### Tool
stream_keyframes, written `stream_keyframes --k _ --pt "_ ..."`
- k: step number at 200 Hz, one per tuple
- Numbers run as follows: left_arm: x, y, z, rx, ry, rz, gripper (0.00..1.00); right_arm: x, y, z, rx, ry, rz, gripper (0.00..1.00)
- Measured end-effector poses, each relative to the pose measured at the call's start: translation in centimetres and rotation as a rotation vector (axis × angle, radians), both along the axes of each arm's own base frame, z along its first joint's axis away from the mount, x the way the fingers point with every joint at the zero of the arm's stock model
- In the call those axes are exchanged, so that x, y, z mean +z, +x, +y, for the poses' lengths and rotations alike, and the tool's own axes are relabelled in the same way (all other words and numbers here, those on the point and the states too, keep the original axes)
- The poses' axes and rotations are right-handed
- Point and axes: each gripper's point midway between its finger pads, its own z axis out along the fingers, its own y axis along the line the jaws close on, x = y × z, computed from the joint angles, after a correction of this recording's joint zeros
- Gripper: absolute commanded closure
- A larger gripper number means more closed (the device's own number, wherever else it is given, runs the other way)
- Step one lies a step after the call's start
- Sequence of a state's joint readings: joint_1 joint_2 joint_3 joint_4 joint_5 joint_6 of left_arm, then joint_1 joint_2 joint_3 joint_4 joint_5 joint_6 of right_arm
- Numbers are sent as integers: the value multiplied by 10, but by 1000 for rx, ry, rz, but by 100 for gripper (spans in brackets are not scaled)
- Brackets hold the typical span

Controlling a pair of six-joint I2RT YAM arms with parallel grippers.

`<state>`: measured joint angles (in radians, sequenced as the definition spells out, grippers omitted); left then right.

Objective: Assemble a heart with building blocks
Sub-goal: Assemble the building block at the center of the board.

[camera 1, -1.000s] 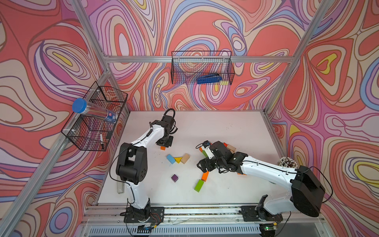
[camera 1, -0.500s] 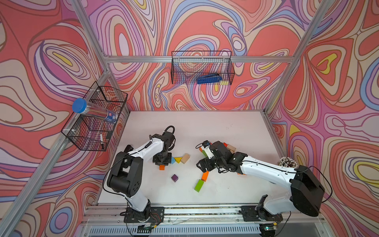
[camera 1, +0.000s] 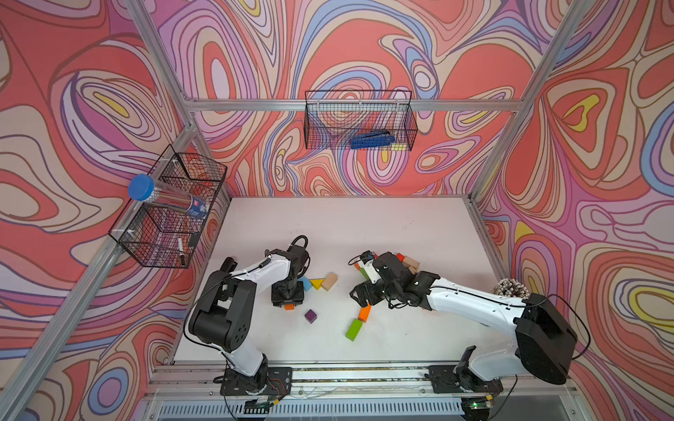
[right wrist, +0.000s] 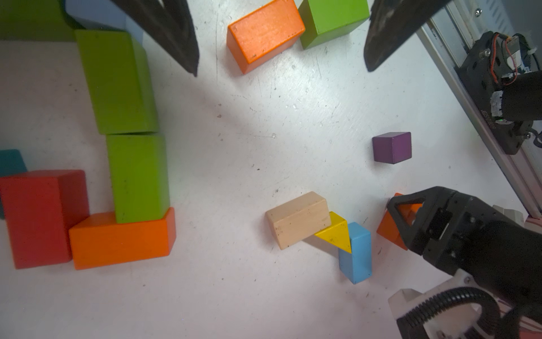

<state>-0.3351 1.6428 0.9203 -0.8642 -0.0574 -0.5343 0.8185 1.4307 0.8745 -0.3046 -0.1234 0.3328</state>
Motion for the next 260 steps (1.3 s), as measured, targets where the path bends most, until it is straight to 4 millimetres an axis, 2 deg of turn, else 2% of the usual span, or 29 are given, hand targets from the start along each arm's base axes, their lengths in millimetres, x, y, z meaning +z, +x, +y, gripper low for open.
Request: stream_keyframes --k 30,46,66,81,124,145,260 --pt "1 -13 7 64 17 -8 34 -3 -1 -1 -2 -3 5 11" --pt "2 -22 10 98 22 -15 39 -5 -1 -2 -3 -9 8 12" --pt "3 -28 14 140 21 -26 50 -6 -1 -2 -5 -11 9 12" --pt "5 -29 18 175 15 -39 52 -6 -1 -2 -5 -10 8 12" --pt "14 -17 16 211 -38 -114 55 -11 -3 -4 -9 -17 19 12" --pt "14 -11 12 206 -65 -132 60 -12 -4 -5 -11 -18 21 12" --pt "13 11 5 150 -94 -195 64 -18 -4 -5 -11 -30 34 13"
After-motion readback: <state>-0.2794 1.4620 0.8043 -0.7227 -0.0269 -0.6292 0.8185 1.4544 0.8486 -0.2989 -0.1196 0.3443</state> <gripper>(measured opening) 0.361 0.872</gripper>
